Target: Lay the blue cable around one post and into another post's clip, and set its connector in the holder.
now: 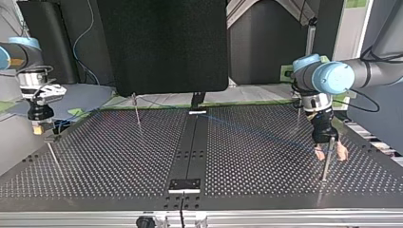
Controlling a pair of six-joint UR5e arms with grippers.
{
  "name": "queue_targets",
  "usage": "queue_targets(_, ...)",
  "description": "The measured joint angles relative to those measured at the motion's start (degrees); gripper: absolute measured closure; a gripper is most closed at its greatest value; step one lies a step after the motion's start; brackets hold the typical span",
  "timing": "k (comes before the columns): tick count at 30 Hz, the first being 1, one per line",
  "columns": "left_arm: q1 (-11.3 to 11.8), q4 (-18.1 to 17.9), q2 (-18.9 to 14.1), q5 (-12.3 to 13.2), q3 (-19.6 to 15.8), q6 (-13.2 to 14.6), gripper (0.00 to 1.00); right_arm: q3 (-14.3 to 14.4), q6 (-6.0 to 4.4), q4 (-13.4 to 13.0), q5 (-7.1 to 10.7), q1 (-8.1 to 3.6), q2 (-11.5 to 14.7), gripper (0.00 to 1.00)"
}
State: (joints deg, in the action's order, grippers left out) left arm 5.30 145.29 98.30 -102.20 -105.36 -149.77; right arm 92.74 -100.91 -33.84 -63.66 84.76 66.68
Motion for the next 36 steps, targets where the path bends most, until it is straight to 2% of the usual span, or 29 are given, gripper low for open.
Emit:
queue_targets(8, 0.0, 0.0, 0.0, 0.2, 0.0, 0.1, 0.00, -1.2, 4.11, 4.1, 0.75, -0.37, -0.1, 1.00)
queue_targets(12, 0.0, 0.0, 0.0, 0.2, 0.0, 0.2, 0.00, -1.7, 6.08, 6.4, -0.12, -0.53, -0.3, 1.00)
queue_targets(14, 0.0, 0.0, 0.0, 0.2, 0.0, 0.3, 0.00, -2.1, 6.61, 7.2, -0.48, -0.56, -0.7, 1.00)
queue_targets(22, 0.0, 0.0, 0.0, 0.2, 0.0, 0.4, 0.00, -5.3, 10.05, 11.4, -1.89, -0.29, -3.0, 1.00)
queue_targets(24, 0.0, 0.0, 0.0, 0.2, 0.0, 0.4, 0.00, -5.6, 10.24, 12.4, -1.85, -0.22, -3.0, 1.00)
queue_targets(27, 0.0, 0.0, 0.0, 0.2, 0.0, 0.4, 0.00, -5.8, 9.93, 13.5, -1.02, -0.19, -3.1, 1.00)
queue_targets(31, 0.0, 0.0, 0.0, 0.2, 0.0, 0.5, 0.00, -5.8, 9.14, 13.5, 0.18, -0.13, -3.1, 1.00)
queue_targets(36, 0.0, 0.0, 0.0, 0.2, 0.0, 0.7, 0.00, -6.2, 8.33, 13.2, 0.65, -0.29, -3.1, 1.00)
